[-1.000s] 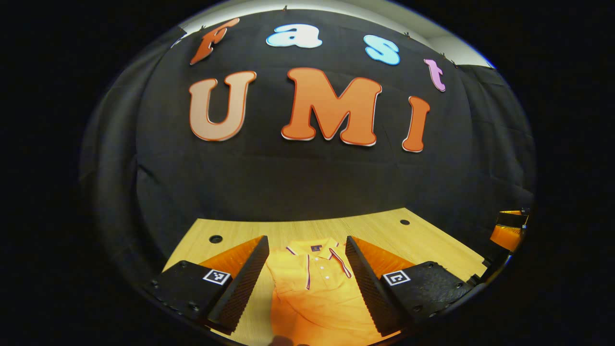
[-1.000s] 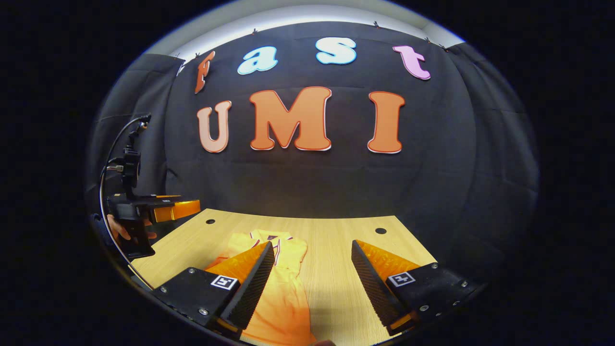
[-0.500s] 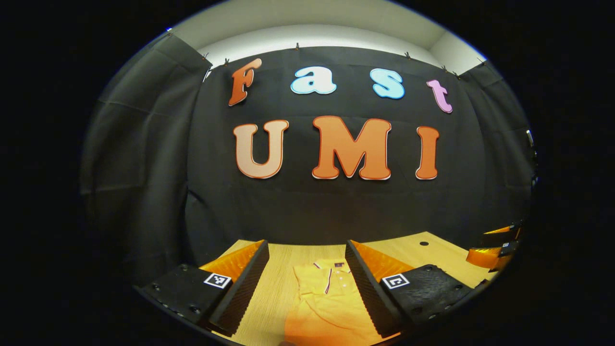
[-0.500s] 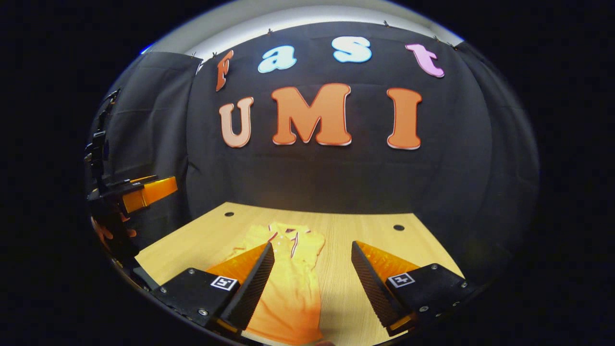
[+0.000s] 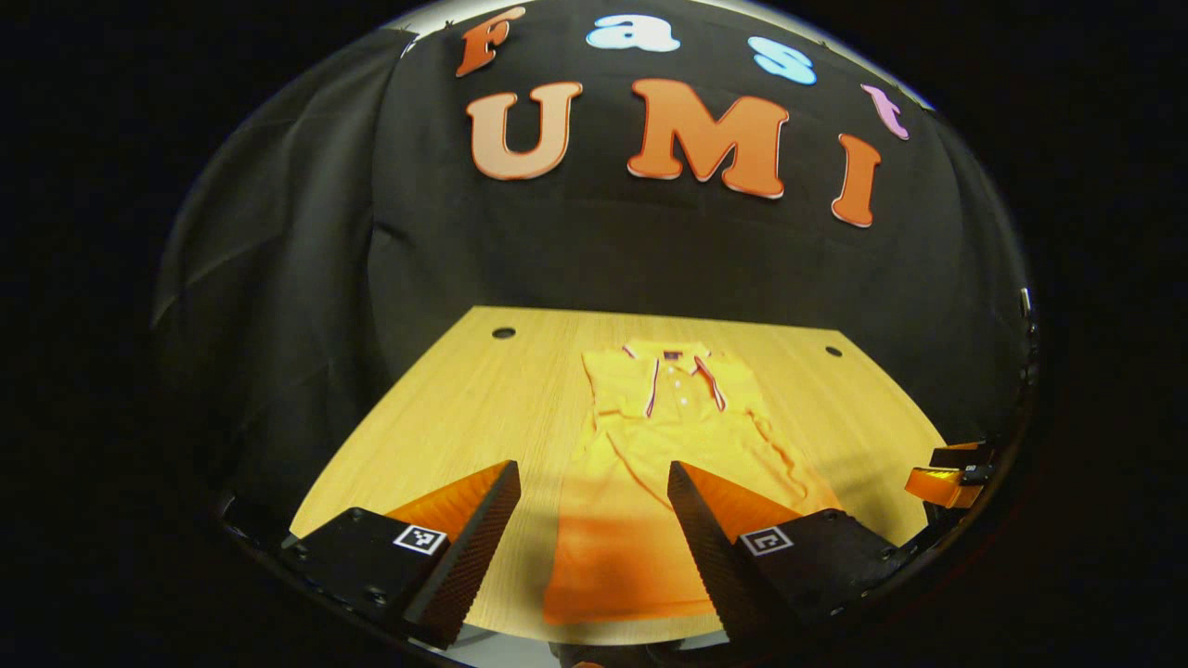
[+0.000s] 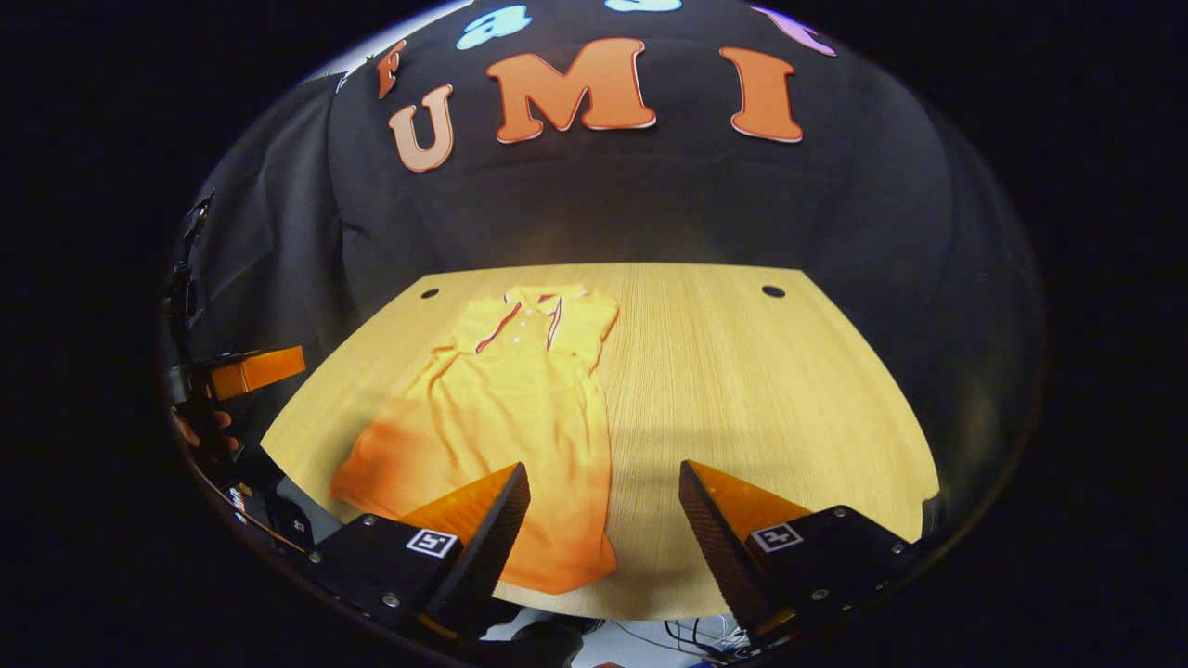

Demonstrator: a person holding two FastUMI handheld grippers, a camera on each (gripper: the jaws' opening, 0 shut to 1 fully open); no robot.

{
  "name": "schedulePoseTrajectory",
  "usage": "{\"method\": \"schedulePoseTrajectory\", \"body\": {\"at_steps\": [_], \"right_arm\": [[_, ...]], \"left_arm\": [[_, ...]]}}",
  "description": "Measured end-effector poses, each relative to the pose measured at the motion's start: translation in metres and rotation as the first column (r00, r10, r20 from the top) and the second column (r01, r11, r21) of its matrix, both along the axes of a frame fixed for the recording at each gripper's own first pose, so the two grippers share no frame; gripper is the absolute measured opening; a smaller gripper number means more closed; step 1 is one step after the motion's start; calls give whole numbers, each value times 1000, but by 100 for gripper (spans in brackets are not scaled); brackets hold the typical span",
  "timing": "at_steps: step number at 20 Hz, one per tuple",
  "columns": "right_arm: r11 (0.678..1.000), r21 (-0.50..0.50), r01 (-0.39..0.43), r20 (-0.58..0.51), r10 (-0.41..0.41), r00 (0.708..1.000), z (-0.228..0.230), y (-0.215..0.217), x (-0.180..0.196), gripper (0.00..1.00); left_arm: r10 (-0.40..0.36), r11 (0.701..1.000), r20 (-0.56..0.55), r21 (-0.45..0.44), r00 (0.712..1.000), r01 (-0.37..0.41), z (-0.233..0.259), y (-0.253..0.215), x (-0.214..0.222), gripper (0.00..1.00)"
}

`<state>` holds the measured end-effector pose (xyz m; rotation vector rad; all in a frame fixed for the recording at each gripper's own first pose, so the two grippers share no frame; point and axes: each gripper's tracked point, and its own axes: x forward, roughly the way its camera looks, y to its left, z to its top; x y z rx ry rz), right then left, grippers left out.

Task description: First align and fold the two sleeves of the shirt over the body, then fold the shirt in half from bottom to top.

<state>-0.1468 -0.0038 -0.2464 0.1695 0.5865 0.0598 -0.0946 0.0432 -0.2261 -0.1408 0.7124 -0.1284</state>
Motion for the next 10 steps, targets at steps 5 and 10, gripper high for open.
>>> {"method": "schedulePoseTrajectory", "body": {"at_steps": [5, 10], "right_arm": [[999, 41, -33, -158, 39, 987, -59, 16, -24, 99], [996, 86, -37, -271, 59, 961, -98, 37, -29, 99]], "left_arm": [[-41, 999, -227, 10, 973, 45, -74, -8, -38, 99], [-68, 997, -350, 6, 934, 75, -124, -14, -48, 99]]}}
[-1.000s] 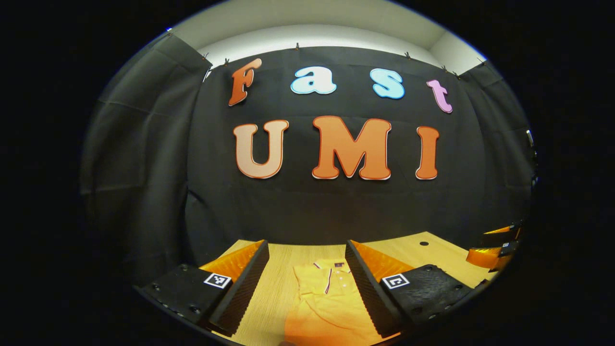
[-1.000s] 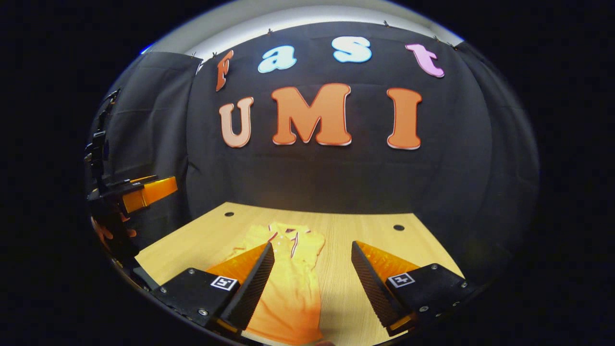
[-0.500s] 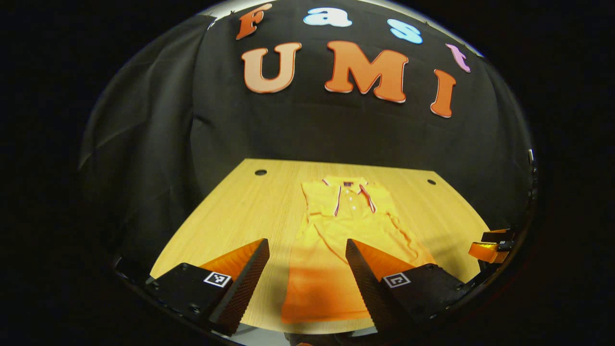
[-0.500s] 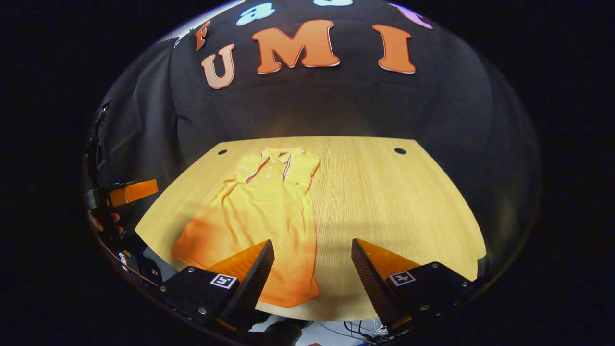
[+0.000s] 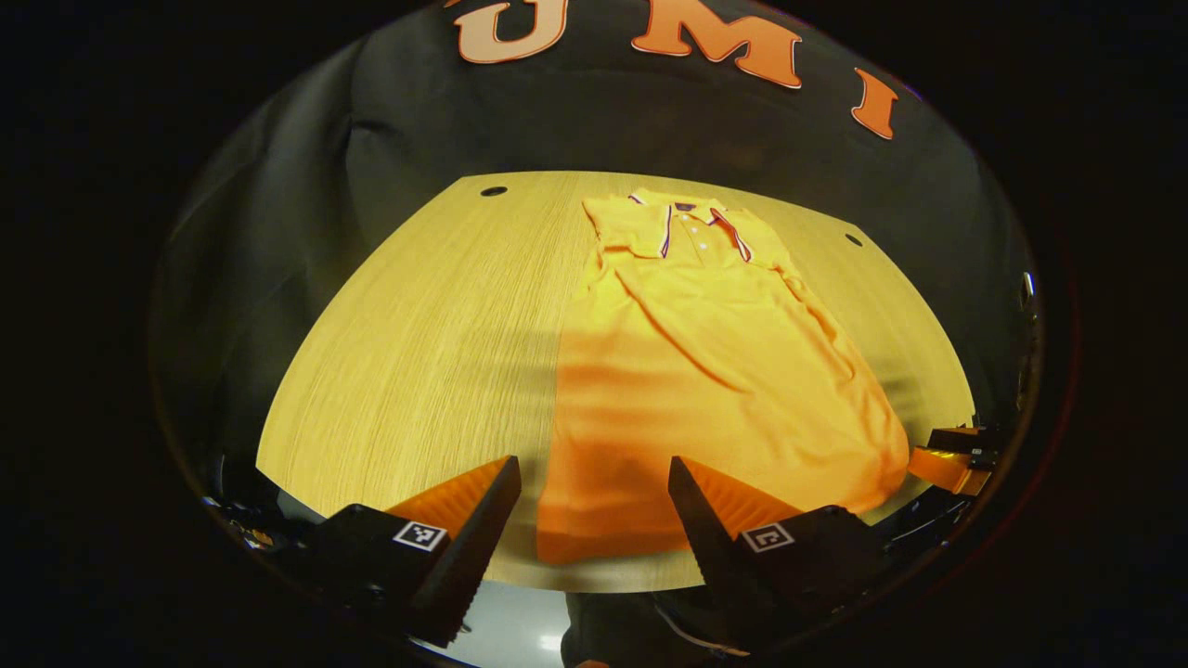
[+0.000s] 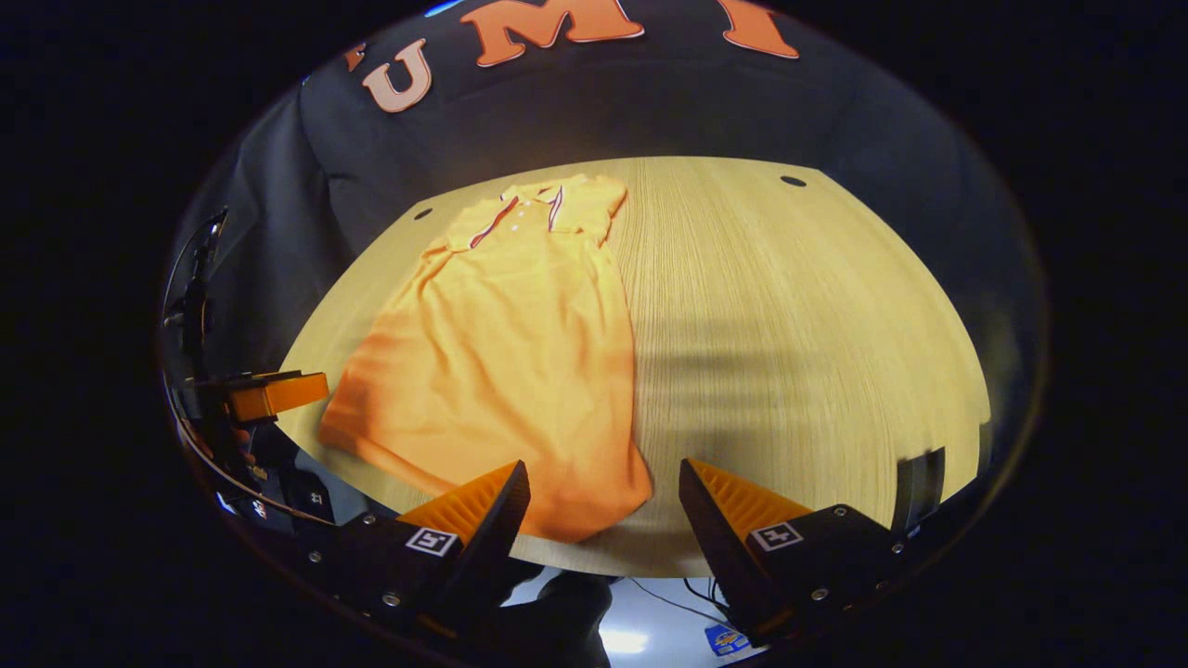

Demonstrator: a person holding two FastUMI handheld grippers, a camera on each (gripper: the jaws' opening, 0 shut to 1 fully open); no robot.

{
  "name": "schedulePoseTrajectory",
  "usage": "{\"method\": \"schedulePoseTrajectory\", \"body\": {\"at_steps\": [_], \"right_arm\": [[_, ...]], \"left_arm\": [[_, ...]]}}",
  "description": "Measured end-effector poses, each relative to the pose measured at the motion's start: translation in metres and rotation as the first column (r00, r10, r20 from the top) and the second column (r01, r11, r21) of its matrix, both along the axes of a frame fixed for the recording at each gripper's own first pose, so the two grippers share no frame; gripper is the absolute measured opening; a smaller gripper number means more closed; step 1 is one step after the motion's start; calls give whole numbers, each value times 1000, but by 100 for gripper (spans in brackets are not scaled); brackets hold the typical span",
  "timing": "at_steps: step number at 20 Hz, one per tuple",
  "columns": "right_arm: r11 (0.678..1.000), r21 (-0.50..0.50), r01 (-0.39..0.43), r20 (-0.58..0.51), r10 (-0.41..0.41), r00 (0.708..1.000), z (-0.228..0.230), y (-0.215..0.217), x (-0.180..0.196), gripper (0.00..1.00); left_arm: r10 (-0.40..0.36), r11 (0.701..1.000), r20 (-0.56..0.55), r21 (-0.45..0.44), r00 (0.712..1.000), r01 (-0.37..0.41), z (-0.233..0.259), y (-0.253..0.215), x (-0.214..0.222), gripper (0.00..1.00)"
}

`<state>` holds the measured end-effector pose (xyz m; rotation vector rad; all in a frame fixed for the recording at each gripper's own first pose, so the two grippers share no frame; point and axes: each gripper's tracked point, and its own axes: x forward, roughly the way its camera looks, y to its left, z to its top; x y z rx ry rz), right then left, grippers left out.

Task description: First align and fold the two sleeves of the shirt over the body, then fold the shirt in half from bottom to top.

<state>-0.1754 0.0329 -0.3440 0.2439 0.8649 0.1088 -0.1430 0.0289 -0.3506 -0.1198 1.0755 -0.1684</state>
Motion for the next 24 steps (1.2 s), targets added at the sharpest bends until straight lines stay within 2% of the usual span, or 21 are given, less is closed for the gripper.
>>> {"method": "schedulePoseTrajectory", "body": {"at_steps": [4, 8, 11, 14, 15, 16, 17, 18, 19, 20, 21, 22, 23, 24], "right_arm": [[1000, 27, -9, -80, 12, 997, -19, 9, -14, 99], [1000, 20, 4, -95, -2, 995, -27, 10, -2, 98], [1000, 27, 3, -120, 1, 993, -27, 20, -1, 96], [992, 129, 14, -169, 8, 986, -23, 46, -6, 90], [991, 136, 21, -171, 3, 985, -23, 46, -4, 86], [992, 122, 28, -178, -6, 984, -26, 44, -3, 79], [993, 105, 47, -189, -27, 982, -30, 40, -1, 72], [991, 108, 81, -192, -60, 980, -31, 36, -2, 55], [986, 137, 99, -196, -71, 978, -29, 38, -2, 43], [979, 183, 88, -189, -53, 981, -28, 44, -1, 31], [970, 220, 106, -206, -60, 977, -37, 51, 1, 30], [956, 267, 124, -200, -71, 977, -30, 53, 3, 17], [948, 293, 123, -227, -56, 972, -30, 56, -9, 11], [932, 333, 142, -223, -69, 972, -44, 67, 1, 6]], "left_arm": [[1, 1000, -111, -27, 994, -4, -20, 7, -19, 99], [1, 999, -170, -34, 986, -7, -37, 9, -19, 99], [-40, 999, -173, 10, 984, 42, -42, 6, -18, 97], [-93, 995, -156, 29, 983, 99, -42, -6, -20, 99], [-110, 993, -147, 26, 983, 115, -40, -11, -20, 95], [-113, 993, -145, 25, 983, 118, -41, -15, -18, 84], [-99, 995, -154, 16, 983, 102, -42, -15, -21, 79], [-80, 996, -160, 11, 984, 83, -42, -17, -22, 68], [-74, 997, -157, -9, 985, 73, -36, -21, -24, 59], [-60, 998, -162, -26, 985, 56, -38, -28, -25, 30], [-84, 996, -170, -32, 982, 79, -37, -29, -27, 12], [-101, 994, -177, -49, 979, 93, -36, -30, -28, 8], [-87, 994, -178, -86, 980, 72, -40, -35, -29, 8], [-80, 990, -187, -131, 979, 56, -27, -37, -28, 1]]}}
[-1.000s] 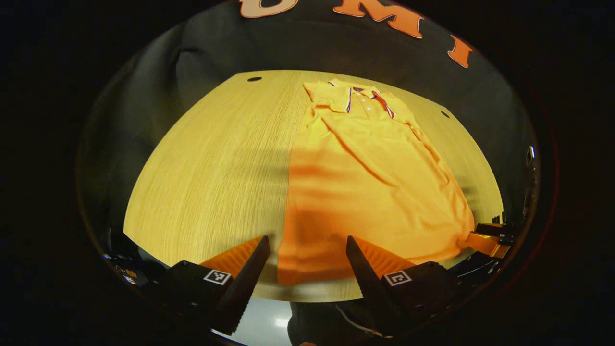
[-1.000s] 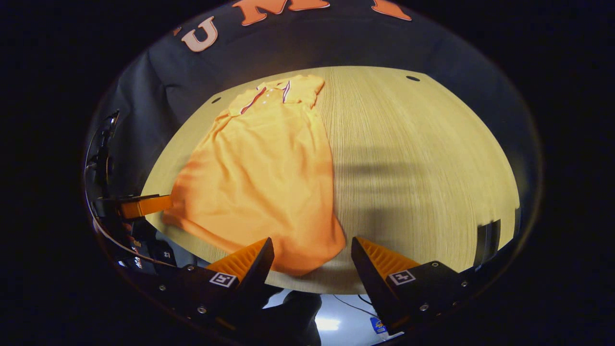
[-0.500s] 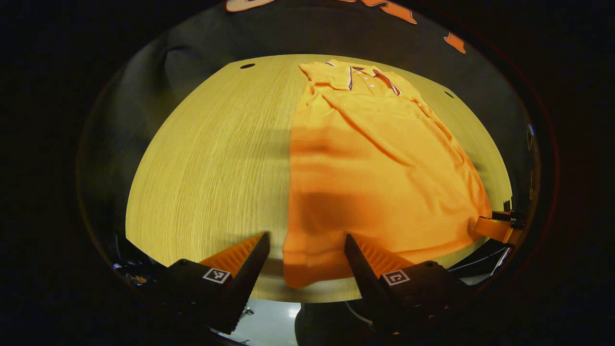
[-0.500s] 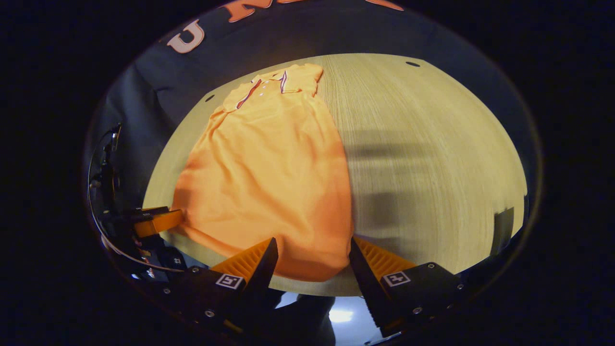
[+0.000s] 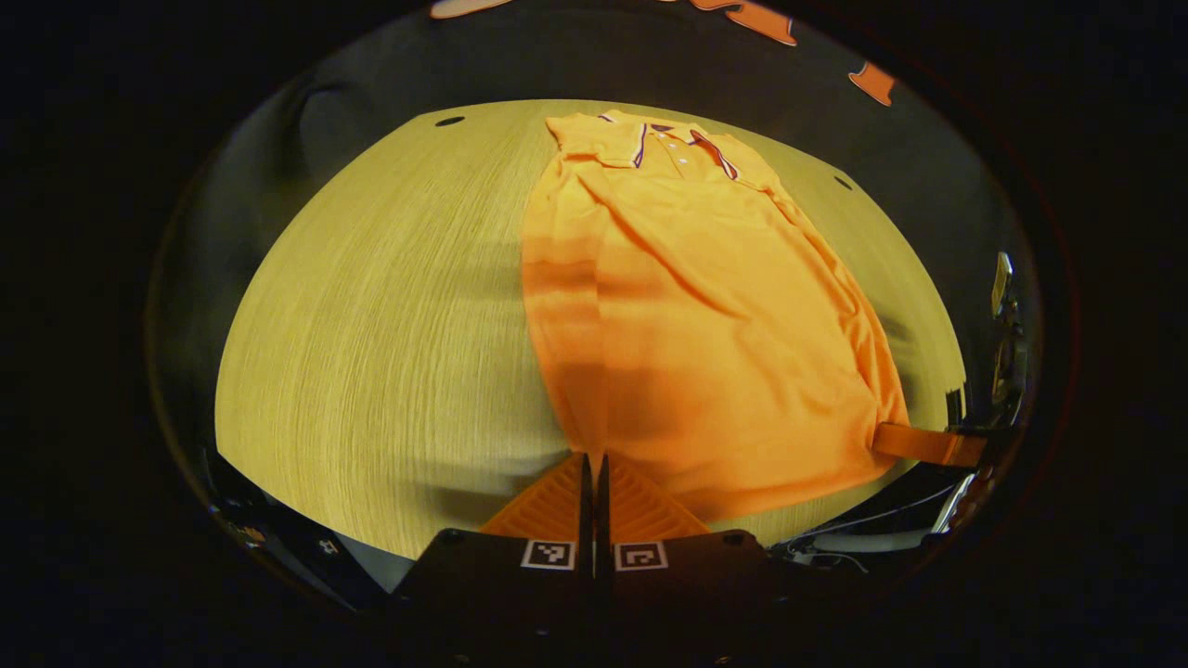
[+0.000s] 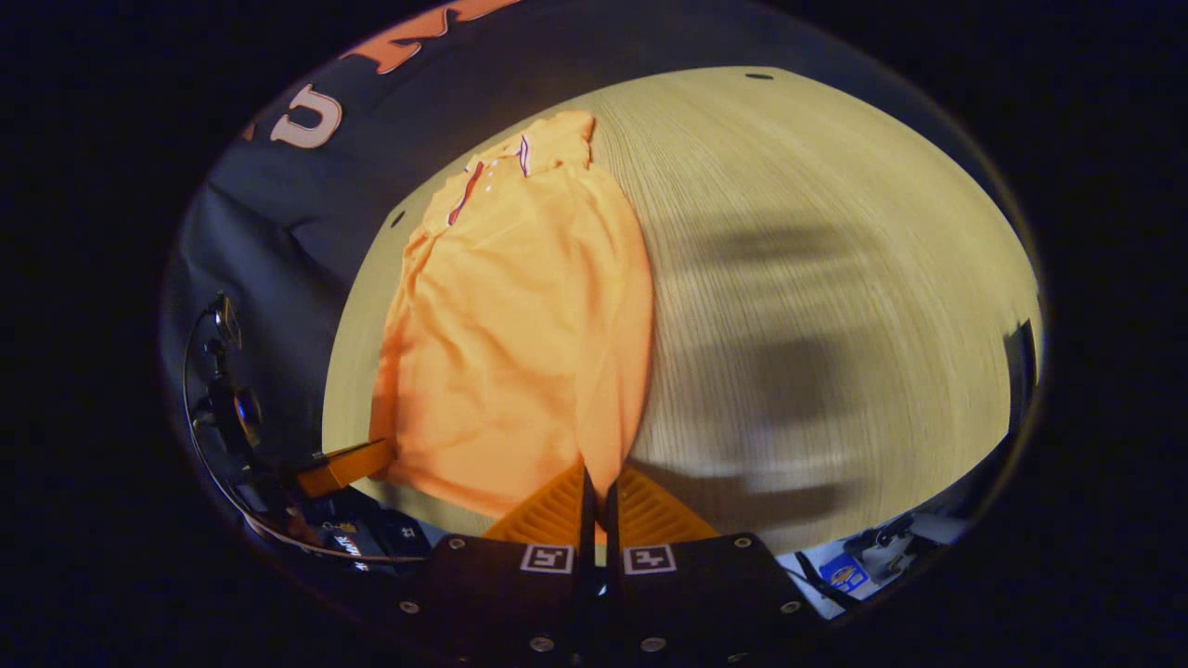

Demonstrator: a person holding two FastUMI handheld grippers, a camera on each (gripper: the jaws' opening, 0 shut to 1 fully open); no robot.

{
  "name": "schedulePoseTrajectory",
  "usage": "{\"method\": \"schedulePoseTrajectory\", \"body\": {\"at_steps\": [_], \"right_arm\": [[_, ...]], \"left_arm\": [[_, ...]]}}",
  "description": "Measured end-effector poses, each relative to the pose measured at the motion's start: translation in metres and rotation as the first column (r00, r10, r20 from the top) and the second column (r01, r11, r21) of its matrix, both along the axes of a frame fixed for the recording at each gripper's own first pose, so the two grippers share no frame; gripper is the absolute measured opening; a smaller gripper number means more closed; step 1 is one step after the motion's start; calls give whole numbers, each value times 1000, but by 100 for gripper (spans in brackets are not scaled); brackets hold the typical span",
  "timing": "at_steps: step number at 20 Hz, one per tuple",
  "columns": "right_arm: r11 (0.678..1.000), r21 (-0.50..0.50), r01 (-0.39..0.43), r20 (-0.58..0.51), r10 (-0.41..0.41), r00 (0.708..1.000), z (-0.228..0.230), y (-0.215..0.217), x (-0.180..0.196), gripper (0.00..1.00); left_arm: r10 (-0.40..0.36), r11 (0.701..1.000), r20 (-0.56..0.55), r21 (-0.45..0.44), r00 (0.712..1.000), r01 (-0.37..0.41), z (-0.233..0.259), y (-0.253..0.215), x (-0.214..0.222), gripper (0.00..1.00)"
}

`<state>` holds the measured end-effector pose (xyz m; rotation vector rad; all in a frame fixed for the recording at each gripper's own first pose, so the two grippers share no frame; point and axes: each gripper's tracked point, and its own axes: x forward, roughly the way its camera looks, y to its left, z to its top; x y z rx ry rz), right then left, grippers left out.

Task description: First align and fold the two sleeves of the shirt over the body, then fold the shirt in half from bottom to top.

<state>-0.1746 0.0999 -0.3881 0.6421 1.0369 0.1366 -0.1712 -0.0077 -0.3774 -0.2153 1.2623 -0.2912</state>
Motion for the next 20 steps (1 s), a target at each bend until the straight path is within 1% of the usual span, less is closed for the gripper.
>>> {"method": "schedulePoseTrajectory", "body": {"at_steps": [1, 2, 3, 5, 7, 10, 12, 15, 17, 20], "right_arm": [[1000, 26, -15, 5, 15, 1000, 18, -1, -6, 7], [1000, 19, -16, 18, 15, 1000, 7, 3, -2, 6], [999, 33, -27, 30, 26, 999, 28, -5, -6, 4], [998, 61, -31, 64, 27, 998, 42, -2, 2, 4], [997, 81, -14, 86, 7, 996, 53, -10, 11, 4], [987, 161, 17, 101, -34, 994, 72, -15, 22, 4], [985, 171, 11, 126, -33, 991, 81, -19, 30, 4], [986, 165, -18, 168, -10, 986, 95, -22, 33, 4], [985, 172, -18, 193, -16, 981, 108, -28, 41, 4], [981, 196, -15, 231, -31, 972, 134, -37, 62, 4]], "left_arm": [[10, 1000, -17, -11, 1000, -10, -3, 3, -3, 1], [25, 1000, -7, -17, 1000, -26, 2, 7, 1, 1], [30, 999, -3, -26, 1000, -30, 6, 8, 3, 1], [57, 997, 16, -48, 998, -56, 20, 12, 15, 1], [77, 994, 25, -79, 997, -75, 34, 16, 21, 1], [94, 992, 53, -93, 994, -89, 50, 19, 34, 1], [97, 990, 75, -106, 992, -89, 61, 17, 41, 1], [75, 993, 117, -105, 990, -63, 74, 11, 51, 1], [61, 993, 145, -106, 988, -46, 86, 8, 59, 1], [53, 994, 199, -103, 979, -33, 106, 8, 83, 1]]}}
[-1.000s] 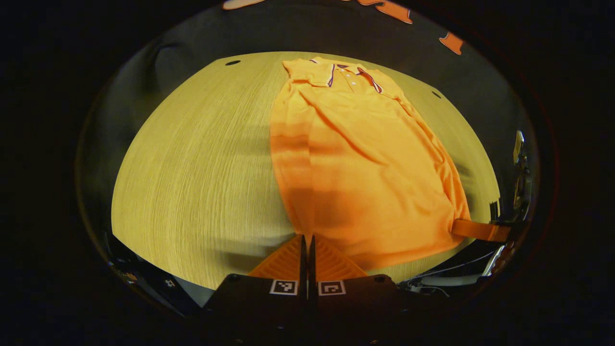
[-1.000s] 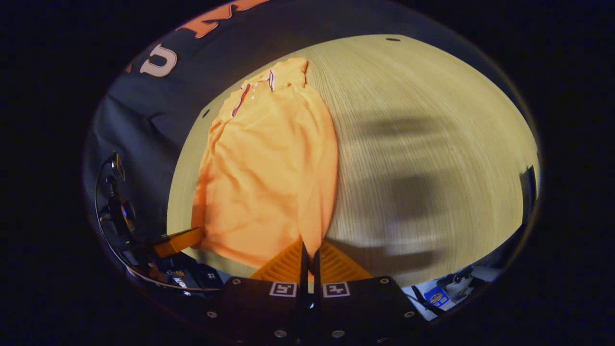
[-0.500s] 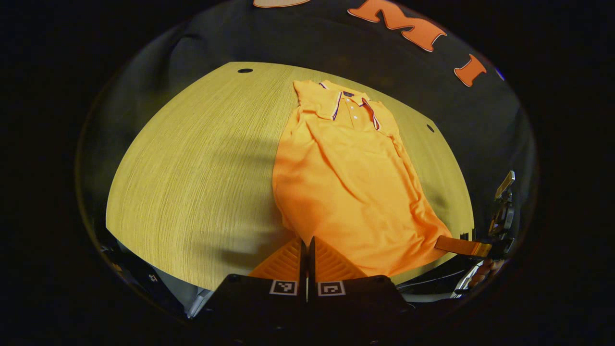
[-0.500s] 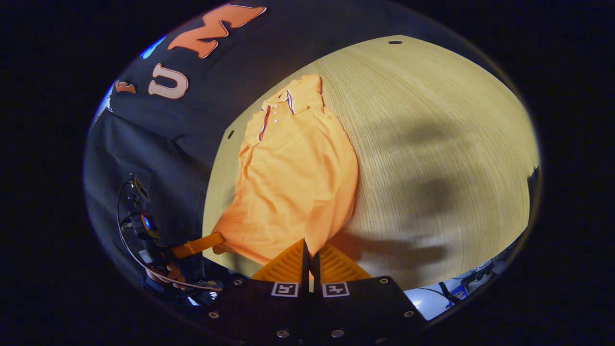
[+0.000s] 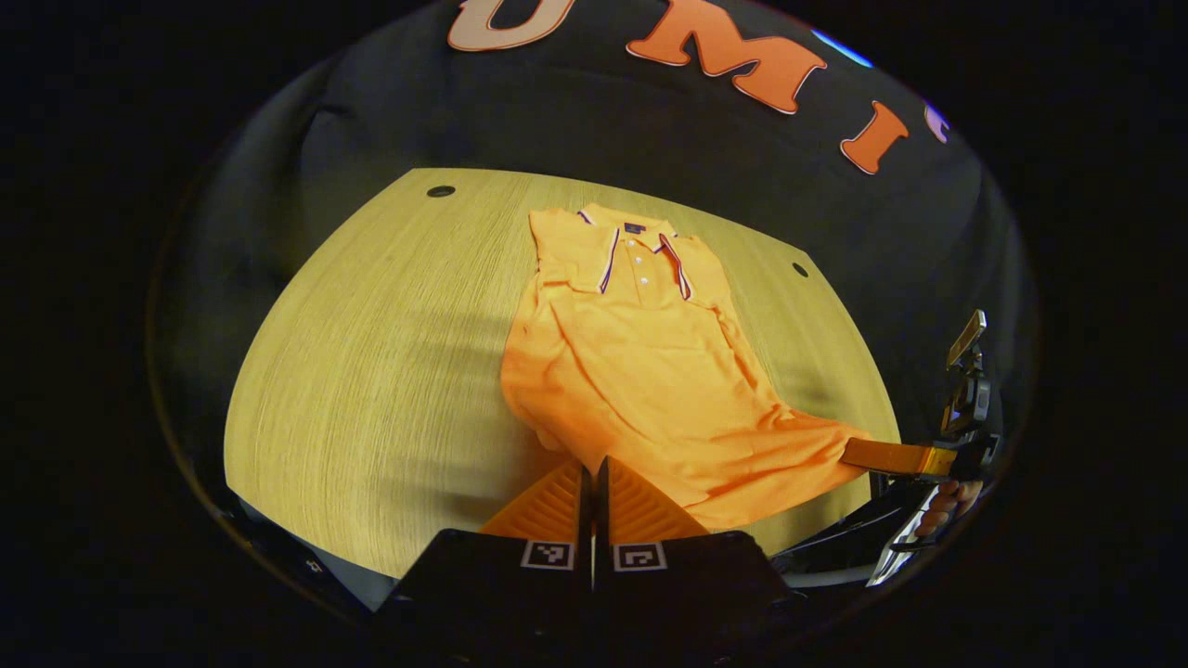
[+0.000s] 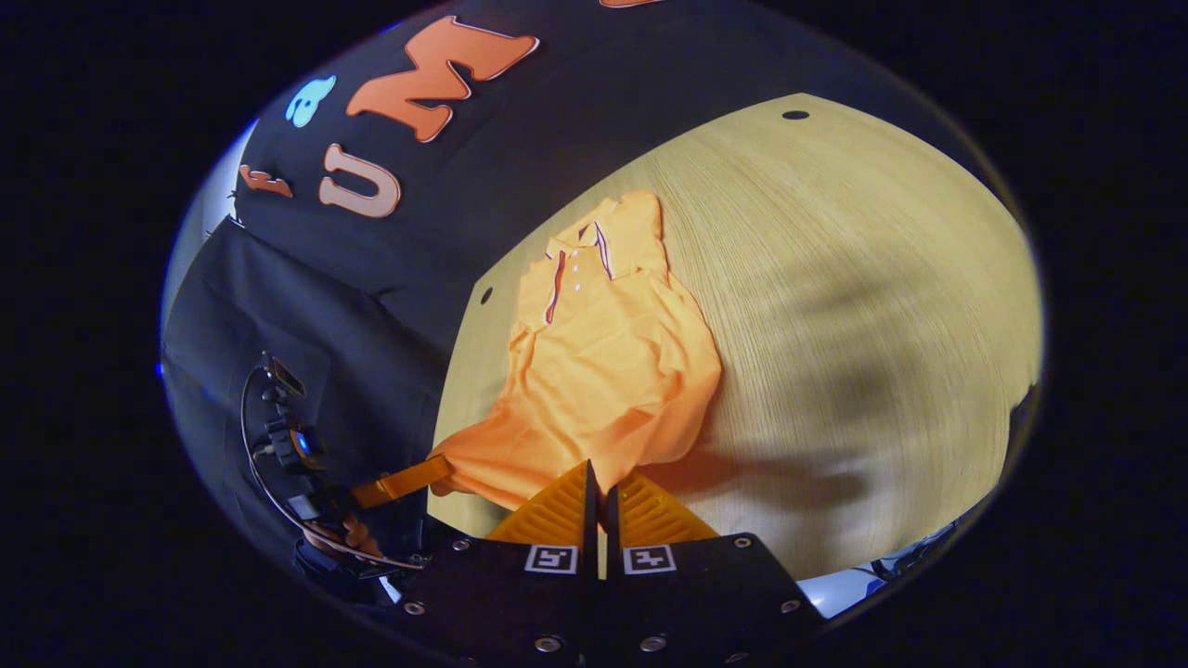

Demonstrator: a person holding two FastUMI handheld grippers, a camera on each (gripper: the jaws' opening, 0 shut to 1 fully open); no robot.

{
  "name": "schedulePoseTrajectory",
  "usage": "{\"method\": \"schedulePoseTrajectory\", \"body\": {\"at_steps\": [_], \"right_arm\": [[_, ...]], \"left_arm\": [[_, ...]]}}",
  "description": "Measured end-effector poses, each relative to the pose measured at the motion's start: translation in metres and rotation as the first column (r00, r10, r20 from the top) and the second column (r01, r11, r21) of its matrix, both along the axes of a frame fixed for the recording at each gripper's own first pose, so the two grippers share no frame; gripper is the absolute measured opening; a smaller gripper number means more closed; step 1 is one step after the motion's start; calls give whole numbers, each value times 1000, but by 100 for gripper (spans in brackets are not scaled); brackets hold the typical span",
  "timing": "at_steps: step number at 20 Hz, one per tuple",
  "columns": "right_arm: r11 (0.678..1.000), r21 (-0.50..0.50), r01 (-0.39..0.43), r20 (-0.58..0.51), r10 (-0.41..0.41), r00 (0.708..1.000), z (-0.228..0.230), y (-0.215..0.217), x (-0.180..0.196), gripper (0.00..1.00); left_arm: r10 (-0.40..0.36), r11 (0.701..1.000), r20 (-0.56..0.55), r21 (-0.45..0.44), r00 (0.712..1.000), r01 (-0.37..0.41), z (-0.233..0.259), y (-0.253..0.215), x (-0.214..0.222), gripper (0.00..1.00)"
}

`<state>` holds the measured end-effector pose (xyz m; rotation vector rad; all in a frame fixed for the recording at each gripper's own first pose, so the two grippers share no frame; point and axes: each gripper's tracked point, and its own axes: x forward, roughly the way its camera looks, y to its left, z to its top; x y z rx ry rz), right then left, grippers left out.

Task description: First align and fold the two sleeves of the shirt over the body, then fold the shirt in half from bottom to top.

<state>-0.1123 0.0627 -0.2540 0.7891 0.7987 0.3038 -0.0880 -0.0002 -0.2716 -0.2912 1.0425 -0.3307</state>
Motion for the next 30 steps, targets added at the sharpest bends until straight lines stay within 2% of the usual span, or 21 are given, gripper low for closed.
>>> {"method": "schedulePoseTrajectory", "body": {"at_steps": [6, 15, 18, 23, 30], "right_arm": [[999, -15, 53, 47, -52, 998, 39, -23, 48, 4], [992, -53, 113, 73, -109, 991, 82, -27, 154, 4], [992, -49, 115, 41, -113, 993, 82, -23, 188, 4], [989, -63, 136, -17, -137, 990, 71, -24, 248, 4], [985, -91, 148, -131, -159, 979, 32, -24, 319, 4]], "left_arm": [[-11, 1000, 54, -27, 998, 13, 21, 10, 69, 1], [-73, 996, 138, -41, 988, 79, 31, 0, 191, 1], [-97, 994, 149, -29, 984, 102, 28, 1, 225, 1], [-112, 993, 128, -29, 985, 117, -5, -3, 282, 1], [-116, 993, 82, -20, 990, 118, -51, -2, 349, 1]]}}
